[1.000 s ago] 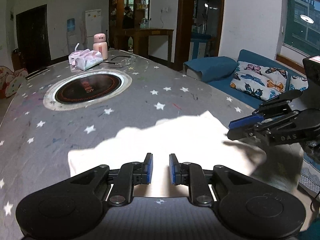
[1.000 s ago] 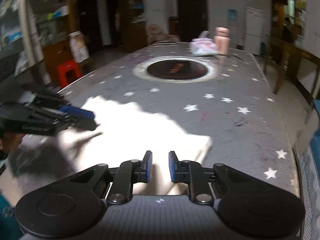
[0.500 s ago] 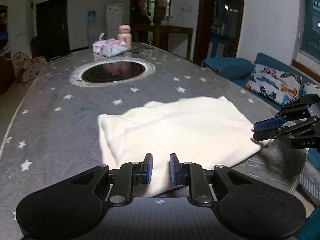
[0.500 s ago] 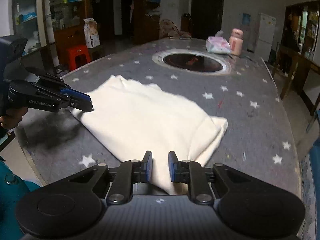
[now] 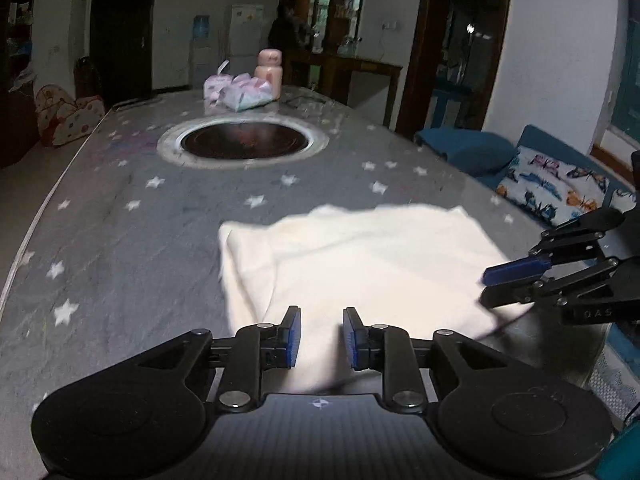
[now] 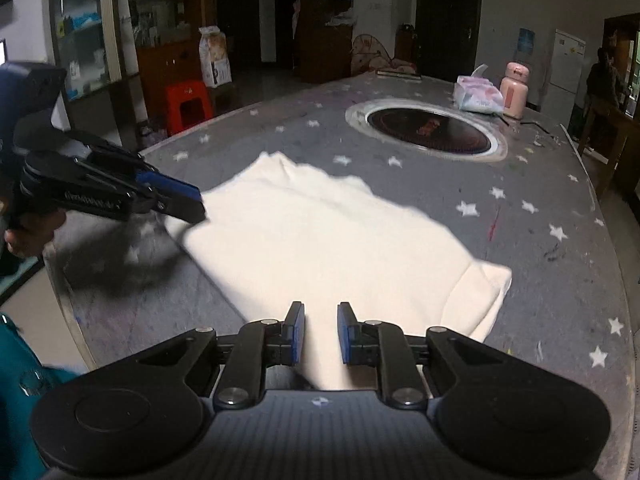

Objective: Fold clothes

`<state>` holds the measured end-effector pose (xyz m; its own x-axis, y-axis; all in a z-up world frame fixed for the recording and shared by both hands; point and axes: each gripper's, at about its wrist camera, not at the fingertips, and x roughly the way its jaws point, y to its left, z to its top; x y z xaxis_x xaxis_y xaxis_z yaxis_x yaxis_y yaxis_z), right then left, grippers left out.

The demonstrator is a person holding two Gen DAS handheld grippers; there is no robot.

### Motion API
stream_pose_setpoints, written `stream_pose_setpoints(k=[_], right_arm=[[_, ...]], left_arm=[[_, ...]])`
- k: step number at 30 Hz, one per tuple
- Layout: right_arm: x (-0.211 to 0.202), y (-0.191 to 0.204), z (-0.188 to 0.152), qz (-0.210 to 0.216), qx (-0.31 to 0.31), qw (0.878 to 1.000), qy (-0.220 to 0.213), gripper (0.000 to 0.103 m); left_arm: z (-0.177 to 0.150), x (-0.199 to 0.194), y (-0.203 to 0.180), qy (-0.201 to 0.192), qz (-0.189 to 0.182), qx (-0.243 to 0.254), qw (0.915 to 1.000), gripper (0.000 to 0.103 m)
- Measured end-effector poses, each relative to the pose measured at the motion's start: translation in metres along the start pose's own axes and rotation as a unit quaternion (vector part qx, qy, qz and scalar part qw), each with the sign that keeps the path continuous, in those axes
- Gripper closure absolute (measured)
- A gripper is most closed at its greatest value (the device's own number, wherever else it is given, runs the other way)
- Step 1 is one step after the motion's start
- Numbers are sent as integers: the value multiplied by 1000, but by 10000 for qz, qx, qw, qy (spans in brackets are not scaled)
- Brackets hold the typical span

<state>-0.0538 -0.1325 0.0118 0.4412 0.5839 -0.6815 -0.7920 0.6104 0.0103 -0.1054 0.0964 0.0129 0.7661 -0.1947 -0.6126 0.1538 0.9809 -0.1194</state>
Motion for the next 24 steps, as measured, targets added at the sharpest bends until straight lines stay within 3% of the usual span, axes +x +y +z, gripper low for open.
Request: stream_pose_setpoints(k=[9, 16, 24], right_arm=[[22, -15, 28, 53, 116, 9999, -91, 87], [41, -30, 23, 48, 337, 9994, 112, 87], [43, -48, 36, -130, 538, 9984, -71, 86]], left_arm=[[32, 51, -8, 86, -217, -212, 9995, 78], [38, 81, 2, 294, -60, -309, 9991, 76], [53, 99, 11, 297, 68, -421, 9987, 77]])
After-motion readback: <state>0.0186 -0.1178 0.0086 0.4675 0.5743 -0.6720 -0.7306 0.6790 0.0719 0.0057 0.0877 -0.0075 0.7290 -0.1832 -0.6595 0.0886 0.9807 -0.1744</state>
